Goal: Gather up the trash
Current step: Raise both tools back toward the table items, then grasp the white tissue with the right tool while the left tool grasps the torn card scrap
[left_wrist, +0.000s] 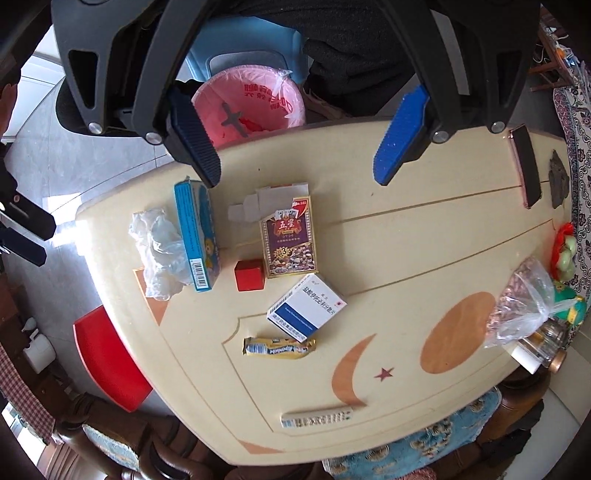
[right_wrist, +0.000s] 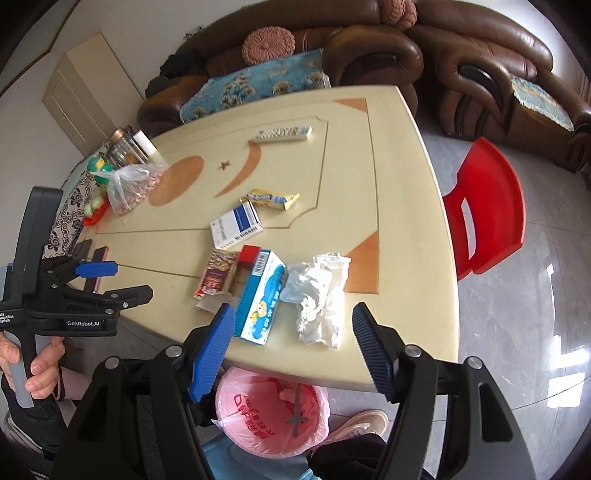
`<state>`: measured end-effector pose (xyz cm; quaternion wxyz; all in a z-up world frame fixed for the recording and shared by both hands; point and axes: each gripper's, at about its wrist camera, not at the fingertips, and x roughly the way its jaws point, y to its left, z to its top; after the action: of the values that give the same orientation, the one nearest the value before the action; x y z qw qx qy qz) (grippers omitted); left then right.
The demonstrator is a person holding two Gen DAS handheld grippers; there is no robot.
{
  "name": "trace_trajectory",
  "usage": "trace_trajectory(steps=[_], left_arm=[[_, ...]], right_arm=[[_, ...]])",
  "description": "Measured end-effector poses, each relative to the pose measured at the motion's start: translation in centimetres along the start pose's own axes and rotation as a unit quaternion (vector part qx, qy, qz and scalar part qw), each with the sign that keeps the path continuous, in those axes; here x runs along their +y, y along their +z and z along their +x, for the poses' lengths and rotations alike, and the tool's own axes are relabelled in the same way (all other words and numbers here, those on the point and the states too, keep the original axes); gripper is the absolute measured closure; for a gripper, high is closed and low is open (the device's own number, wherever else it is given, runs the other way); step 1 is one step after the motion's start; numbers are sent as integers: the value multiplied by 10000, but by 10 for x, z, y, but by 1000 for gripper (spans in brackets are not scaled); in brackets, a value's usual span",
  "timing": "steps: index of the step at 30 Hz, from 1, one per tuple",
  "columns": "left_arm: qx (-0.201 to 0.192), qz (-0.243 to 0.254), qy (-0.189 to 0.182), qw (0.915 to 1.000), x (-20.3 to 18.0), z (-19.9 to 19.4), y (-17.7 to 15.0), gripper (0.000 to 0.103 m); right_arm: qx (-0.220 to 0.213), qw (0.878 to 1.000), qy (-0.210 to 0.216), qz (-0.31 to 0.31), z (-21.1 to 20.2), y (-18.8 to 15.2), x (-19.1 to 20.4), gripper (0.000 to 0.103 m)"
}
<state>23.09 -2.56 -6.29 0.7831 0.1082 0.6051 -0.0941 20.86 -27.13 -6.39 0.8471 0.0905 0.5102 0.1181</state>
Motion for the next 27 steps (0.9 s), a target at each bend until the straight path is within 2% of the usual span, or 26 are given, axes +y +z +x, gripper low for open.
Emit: trace_trajectory(steps=[17, 27], left_arm=[[538, 80, -13, 9985, -8, 65, 27, 20], [863, -56, -44, 9962, -4, 105, 42, 20]], right_arm=[[520, 9985, 11, 176, 64, 12, -26, 38], [882, 9959, 36, 211, 102, 9, -34, 38]])
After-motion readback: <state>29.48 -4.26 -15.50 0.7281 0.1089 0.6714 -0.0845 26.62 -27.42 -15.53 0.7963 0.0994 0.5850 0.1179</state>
